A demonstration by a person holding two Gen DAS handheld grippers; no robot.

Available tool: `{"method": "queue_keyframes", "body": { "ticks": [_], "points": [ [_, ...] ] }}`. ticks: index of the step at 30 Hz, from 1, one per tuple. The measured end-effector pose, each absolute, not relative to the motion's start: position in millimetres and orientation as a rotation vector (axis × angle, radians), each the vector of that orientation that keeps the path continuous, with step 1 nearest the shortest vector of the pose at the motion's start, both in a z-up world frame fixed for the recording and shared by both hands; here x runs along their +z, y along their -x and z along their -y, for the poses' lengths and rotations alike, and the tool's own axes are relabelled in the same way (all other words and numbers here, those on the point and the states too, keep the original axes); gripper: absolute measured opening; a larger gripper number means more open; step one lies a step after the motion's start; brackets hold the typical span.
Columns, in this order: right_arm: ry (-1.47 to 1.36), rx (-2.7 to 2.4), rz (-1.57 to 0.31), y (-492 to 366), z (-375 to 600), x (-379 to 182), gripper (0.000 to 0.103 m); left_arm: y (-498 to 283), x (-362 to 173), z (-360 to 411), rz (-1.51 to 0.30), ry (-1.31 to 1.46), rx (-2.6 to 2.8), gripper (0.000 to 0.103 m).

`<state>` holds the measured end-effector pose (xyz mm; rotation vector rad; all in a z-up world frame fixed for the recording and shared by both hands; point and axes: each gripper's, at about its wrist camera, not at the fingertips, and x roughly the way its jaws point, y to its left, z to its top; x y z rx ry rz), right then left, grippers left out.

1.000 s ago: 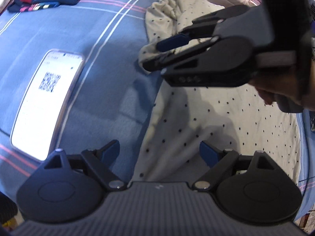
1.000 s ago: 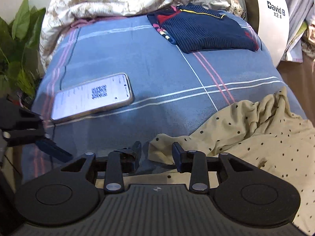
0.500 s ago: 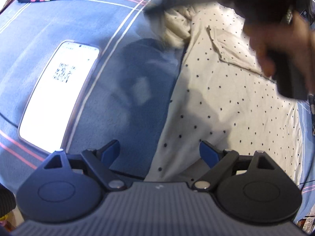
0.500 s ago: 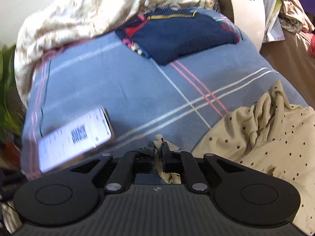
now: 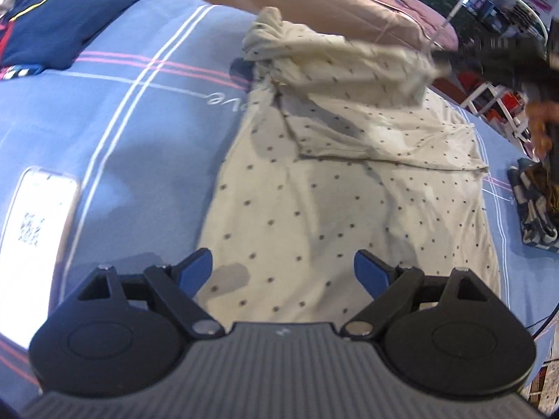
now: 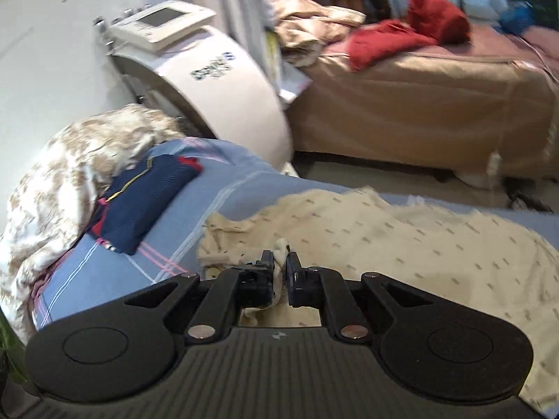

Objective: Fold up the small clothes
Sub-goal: 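Grasp the shirt side edge beside the phone with the right gripper and lift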

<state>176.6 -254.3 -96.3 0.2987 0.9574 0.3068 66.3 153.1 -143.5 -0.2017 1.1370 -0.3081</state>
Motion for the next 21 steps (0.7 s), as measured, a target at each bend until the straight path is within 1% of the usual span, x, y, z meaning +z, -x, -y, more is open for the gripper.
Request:
{"method": "queue_keyframes", "body": {
  "ticks": [3, 7, 13, 15, 17, 21],
  "points": [
    [-0.343, 0.226, -0.999, -160.7, 290.3, -118.9, 0.013, -76.5, -142.7, -133.7, -1.131, 0.179, -0.342, 0.089],
    [-0.355, 0.151, -1.043, -148.8, 315.5, -146.4, 0.014, -91.6, -140.2, -112.0, -1.114, 0.133, -0.387, 0.089],
    [-0.357, 0.080, -1.026, -138.9, 347.5, -146.8, 0.014, -111.3, -138.2, -94.1, -1.098, 0.122, -0.406, 0.089],
    [-0.300, 0.081, -1.019, -138.2, 352.5, -139.8, 0.014, -113.8, -139.2, -90.0, -1.097, 0.124, -0.414, 0.089],
    [-0.184, 0.094, -1.001, -138.7, 352.4, -129.5, 0.014, -114.9, -141.0, -84.3, -1.100, 0.114, -0.426, 0.089],
    [0.046, 0.138, -0.907, -134.4, 351.8, -107.3, 0.014, -116.5, -146.7, -73.0, -1.110, 0.102, -0.445, 0.089]
  ]
}}
